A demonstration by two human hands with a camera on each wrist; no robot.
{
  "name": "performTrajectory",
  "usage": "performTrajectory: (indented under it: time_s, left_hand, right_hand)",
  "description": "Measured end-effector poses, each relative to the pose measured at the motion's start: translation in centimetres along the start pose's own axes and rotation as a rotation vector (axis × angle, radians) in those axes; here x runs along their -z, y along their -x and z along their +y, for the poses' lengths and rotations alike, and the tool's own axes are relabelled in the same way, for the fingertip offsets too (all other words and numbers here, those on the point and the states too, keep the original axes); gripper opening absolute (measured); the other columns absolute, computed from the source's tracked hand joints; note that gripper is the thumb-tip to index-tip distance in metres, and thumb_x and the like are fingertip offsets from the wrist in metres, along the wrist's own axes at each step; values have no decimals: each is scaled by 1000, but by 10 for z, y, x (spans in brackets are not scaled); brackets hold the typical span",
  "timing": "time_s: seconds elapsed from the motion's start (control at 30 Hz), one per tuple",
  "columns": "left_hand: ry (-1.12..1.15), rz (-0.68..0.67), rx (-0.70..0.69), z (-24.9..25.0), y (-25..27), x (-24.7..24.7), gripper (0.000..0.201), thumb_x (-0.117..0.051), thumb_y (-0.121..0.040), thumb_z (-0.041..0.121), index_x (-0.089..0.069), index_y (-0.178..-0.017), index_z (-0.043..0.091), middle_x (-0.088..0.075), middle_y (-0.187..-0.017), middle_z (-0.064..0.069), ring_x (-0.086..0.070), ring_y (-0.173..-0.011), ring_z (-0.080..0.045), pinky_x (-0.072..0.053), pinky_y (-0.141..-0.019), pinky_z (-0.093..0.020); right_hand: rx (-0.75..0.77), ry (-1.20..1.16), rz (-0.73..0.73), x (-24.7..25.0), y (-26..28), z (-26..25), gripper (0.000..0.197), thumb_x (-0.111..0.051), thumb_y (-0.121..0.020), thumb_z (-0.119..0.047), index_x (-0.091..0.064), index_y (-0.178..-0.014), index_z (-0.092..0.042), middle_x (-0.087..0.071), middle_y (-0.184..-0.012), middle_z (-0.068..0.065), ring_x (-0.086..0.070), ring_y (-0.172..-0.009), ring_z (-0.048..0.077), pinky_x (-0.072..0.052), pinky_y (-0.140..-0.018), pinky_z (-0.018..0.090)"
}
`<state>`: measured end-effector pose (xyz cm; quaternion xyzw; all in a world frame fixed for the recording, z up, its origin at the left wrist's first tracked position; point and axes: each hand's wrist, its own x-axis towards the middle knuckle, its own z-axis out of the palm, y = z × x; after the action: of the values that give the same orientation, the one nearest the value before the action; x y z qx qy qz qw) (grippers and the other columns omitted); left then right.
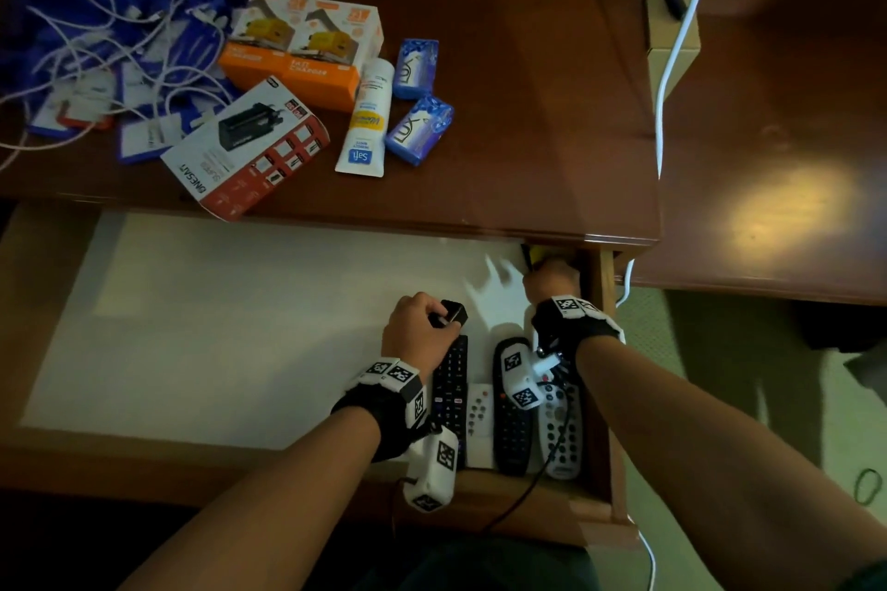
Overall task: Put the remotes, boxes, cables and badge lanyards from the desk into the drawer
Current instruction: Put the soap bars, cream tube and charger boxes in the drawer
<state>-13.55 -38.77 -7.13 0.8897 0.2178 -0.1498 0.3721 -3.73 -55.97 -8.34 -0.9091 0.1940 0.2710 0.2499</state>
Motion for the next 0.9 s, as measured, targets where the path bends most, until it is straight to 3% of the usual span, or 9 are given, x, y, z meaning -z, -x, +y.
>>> performTrajectory:
  time_s: [0.1, 0.2, 0.33, 0.4, 0.43, 0.57, 0.7, 0.8, 0.9]
  left_hand:
    - [-3, -7, -10, 4, 0, -6, 19, -74, -78, 29, -58, -86, 23, -55, -104, 1, -58, -87, -16, -45, -74, -25]
    - [-6, -30, -17, 11, -5, -12, 19, -74, -78, 31, -60, -86, 20, -53, -105, 0, -56, -84, -15, -43, -72, -24]
    - [-20, -55, -10, 24, -15, -21, 21, -74, -79, 33, -59, -86, 20, -52, -110, -4, -60, -95, -23, -46, -75, -28]
    - [-21, -61, -11, 29, -20, -25, 21, -73, -79, 32, -60, -88, 17, -52, -113, -7, -59, -99, -26, -47, -78, -30]
    - [-25, -68, -13, 31, -22, -27, 22, -73, -80, 31, -61, -90, 15, -51, -114, -8, -59, -99, -26, -46, -78, -29]
    - [-34, -84, -5, 37, -30, -31, 24, -72, -80, 29, -62, -93, 11, -50, -116, -10, -59, -97, -28, -46, -79, -28]
    - [-1, -87, 35, 44, -35, -37, 34, -72, -80, 27, -56, -103, 9, -46, -121, -12, -58, -95, -30, -45, -78, -28]
    - [11, -87, 64, 48, -36, -41, 50, -74, -79, 27, -46, -117, 9, -45, -124, -13, -57, -100, -32, -42, -76, -28]
    - [65, -74, 77, 49, -39, -44, 65, -75, -78, 24, -36, -128, 12, -45, -129, -14, -56, -106, -34, -43, -81, -30]
  right_hand:
    - [33, 66, 7, 0, 4, 1, 28, -44, -95, -9, -58, -115, 4, -62, -116, 20, -58, -108, 36, -45, -79, 35]
    - [40, 8, 38, -3, 15, 6, 34, -49, -89, -6, -47, -120, 8, -61, -113, 23, -56, -106, 39, -43, -77, 34]
    - [95, -110, 48, 10, 42, 16, 27, -63, -79, -15, -56, -101, 0, -62, -100, 19, -59, -93, 36, -47, -73, 34]
    - [150, -211, 117, 26, 67, 23, 6, -62, -84, -16, -59, -79, -12, -60, -78, 5, -57, -74, 20, -40, -64, 25]
    - [161, -280, 207, 35, 79, 29, 14, -61, -85, -13, -57, -72, -15, -57, -71, 1, -52, -67, 15, -37, -61, 22]
    - [115, -310, 549, 54, 83, 50, 17, -65, -79, -17, -53, -89, -11, -50, -92, 5, -44, -88, 21, -29, -74, 23]
    - [-107, -295, 267, 47, 64, 58, 56, -68, -78, -28, -41, -120, -5, -45, -120, 17, -45, -113, 35, -40, -97, 44]
    - [-99, -257, 152, 39, 59, 61, 33, -60, -82, -21, -43, -108, -9, -55, -100, 14, -57, -96, 36, -47, -81, 40]
    - [-108, -227, 157, 39, 56, 62, 26, -52, -86, -18, -45, -109, -7, -53, -86, 12, -52, -80, 32, -41, -72, 35]
